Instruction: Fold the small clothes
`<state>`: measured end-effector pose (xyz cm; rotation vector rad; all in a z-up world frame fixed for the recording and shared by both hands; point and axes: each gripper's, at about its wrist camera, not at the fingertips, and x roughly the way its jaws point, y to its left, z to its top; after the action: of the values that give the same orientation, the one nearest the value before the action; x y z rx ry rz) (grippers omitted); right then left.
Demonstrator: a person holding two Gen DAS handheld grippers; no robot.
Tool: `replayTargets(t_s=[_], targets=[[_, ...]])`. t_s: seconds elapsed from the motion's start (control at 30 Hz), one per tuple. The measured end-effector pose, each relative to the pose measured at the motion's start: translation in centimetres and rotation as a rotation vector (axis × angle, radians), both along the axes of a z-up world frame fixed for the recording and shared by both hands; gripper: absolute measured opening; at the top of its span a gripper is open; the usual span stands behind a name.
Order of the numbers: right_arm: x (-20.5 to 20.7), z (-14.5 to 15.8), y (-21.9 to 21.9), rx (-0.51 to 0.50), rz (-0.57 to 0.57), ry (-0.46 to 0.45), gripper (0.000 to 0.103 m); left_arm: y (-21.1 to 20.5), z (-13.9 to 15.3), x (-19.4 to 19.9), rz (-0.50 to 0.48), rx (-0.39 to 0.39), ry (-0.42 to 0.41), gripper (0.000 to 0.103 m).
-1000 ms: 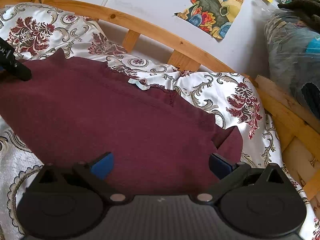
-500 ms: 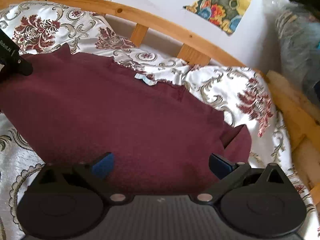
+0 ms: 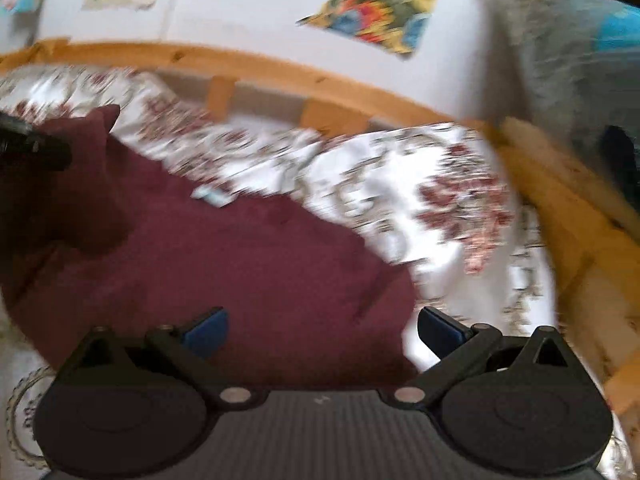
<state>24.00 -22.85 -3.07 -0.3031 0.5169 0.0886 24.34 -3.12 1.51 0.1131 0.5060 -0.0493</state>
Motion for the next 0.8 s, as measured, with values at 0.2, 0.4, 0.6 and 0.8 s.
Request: replayTargets(t_s=[0.2,0.4,0.6,0.8], targets=[[-0.6,1.1,-5.7,-0.012,-0.171,-0.057,0.103,-7.7,-0.2,0.1,-0.164,0.07,-0.008,0.014],[-0.9,0.7,-11.0,0.107,-0.278,-0.027,0.103,-12.6,-3.6,-0.1,-0.245,0.108,0.067,0.013],[-0.9,0.6,-12.4,0.219,-0.283,-0.035,0.103,-13.6,-5.6,-2.0,-0.283,0.171,0.056,0.018],[-0.9,1.0,-11.9,0.302,-0.215,-0.084,0.103,-12.3,-3.9,-4.0,-0.348,0.059,0.015,0.063]])
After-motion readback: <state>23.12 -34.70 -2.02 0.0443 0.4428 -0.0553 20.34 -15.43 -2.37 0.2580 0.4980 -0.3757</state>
